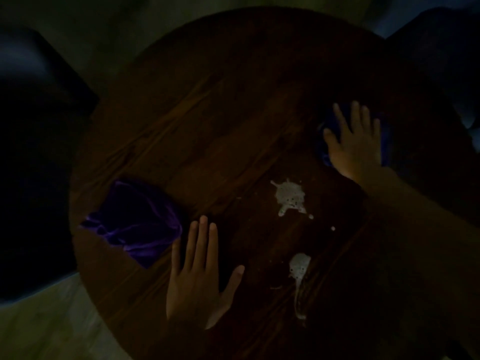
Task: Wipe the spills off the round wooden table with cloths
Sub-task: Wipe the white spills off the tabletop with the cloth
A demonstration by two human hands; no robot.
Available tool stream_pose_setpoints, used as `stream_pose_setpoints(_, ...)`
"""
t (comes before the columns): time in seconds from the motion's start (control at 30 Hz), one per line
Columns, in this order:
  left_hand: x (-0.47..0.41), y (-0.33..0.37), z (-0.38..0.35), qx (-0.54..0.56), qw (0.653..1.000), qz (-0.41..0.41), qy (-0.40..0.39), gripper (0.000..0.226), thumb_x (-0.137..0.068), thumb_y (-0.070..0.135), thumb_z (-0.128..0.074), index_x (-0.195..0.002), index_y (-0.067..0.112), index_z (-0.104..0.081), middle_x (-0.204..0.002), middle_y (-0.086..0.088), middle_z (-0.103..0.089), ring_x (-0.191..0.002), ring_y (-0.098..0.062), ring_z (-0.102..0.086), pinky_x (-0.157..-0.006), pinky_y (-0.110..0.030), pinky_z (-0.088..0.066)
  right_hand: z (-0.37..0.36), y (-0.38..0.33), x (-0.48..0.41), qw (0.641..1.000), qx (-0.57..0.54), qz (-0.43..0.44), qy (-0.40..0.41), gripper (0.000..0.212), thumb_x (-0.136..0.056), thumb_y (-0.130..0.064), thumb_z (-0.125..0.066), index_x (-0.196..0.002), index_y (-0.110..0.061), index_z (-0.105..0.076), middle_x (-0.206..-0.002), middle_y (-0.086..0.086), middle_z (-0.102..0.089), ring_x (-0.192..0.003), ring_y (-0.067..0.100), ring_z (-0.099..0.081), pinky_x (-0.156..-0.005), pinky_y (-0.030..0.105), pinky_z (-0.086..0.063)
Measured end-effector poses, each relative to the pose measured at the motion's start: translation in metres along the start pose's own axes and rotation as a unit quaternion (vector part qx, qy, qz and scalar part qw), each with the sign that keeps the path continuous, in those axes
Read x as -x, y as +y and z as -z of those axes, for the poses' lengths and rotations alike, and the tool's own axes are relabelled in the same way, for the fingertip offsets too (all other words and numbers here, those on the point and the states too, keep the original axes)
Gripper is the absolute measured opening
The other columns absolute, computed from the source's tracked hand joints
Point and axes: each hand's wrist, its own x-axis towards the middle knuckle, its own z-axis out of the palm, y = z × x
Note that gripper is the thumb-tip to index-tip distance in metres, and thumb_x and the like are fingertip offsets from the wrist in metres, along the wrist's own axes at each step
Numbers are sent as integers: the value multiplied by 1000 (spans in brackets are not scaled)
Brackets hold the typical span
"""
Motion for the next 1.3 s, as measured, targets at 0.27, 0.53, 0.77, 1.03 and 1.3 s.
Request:
stream_pose_setpoints(0.27, 8, -1, 6, 173, 983, 21, 60, 84, -107, 71, -18, -170, 20, 0, -179, 11, 14, -166, -15, 1, -125, -57, -25, -7, -118, 10, 883, 108, 456, -41, 64, -104, -58, -14, -162, -31, -4, -171, 9, 2, -158, 30, 1, -128, 53, -5)
stream_pose_setpoints(0.53, 8, -5, 10, 269, 957, 24, 109, 81, -104, 74, -18, -170, 34, 3, -180, 14, 5, -166, -5, -5, -121, -54, -33, -30, -99, 146, 647, 46, 746, -151, 54, -104, -45, -46, -155, -27, -39, -167, 11, -24, -157, 30, -13, -128, 51, -1)
stream_pose_setpoints(0.77, 6, -3, 10, 203, 977, 17, 62, 83, -105, 72, -14, -169, 20, -16, -177, -2, -20, -166, -6, -3, -125, -63, -26, 3, -36, -43, 936, 34, 349, -17, 64, -102, -55, -22, -159, -28, -13, -169, 16, -14, -156, 38, -12, -125, 60, -8)
stream_pose_setpoints(1.03, 2, 2, 13, 155, 987, 31, 37, 85, -106, 69, -10, -163, 9, -30, -171, -13, -35, -162, -19, -17, -127, -61, -21, -5, -33, 17, 983, 10, 182, -13, 66, -104, -59, -7, -162, -30, -3, -171, 14, 3, -157, 35, 2, -126, 58, -4)
stream_pose_setpoints(1.3, 0, 4, 15, 155, 986, 48, 34, 83, -108, 65, -11, -162, 7, -34, -170, -9, -36, -159, -16, -18, -125, -61, -24, -27, -32, 175, 788, 39, 598, -143, 59, -107, -52, -32, -161, -35, -16, -172, 6, 4, -158, 27, 7, -127, 53, 4)
